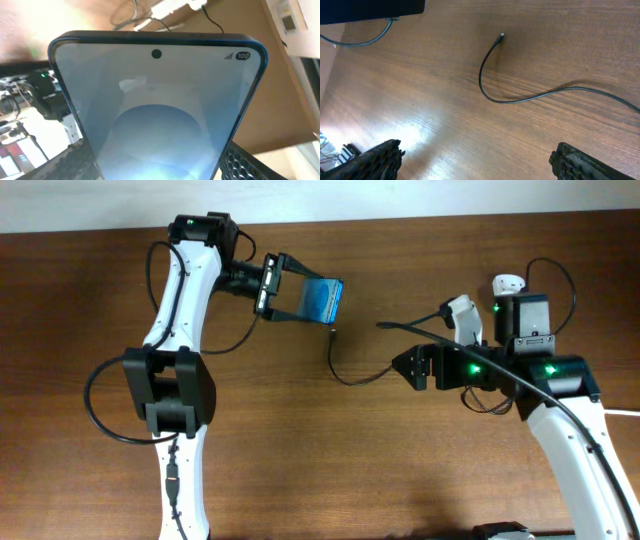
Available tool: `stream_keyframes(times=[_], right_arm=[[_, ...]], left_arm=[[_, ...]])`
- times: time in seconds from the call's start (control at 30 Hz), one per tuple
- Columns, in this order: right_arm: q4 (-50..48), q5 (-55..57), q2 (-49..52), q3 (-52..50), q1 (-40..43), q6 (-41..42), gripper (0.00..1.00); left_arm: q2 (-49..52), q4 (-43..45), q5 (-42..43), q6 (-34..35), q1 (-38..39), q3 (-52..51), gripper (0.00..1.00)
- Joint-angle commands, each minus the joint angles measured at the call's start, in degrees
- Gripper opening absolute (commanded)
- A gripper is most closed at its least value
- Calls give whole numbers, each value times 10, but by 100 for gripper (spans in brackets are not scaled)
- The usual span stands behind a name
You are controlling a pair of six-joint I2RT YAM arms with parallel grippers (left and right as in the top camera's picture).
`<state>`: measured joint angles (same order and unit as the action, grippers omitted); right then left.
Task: Plug charger to phone and switch on socket
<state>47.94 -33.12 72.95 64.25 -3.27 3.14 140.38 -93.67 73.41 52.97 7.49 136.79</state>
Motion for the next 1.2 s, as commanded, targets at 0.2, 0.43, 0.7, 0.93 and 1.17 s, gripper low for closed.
stream_keyframes(times=[0.2,0.43,0.7,0.93,1.17], right_arm=[[-179,28,62,9,-55,311,86],[-239,73,138,9,-129,433,68],[-290,159,158,8,-187,439,49],[-314,169,200,8,-200,439,44],[-315,137,200,8,-200,439,24]], left_arm=[[-2,19,-258,142,54,16,0],[-2,47,-241,196,91,16,0],[-2,25,-215,195,94,16,0],[-2,25,-215,182,94,16,0],[-2,25,-216,182,94,16,0]])
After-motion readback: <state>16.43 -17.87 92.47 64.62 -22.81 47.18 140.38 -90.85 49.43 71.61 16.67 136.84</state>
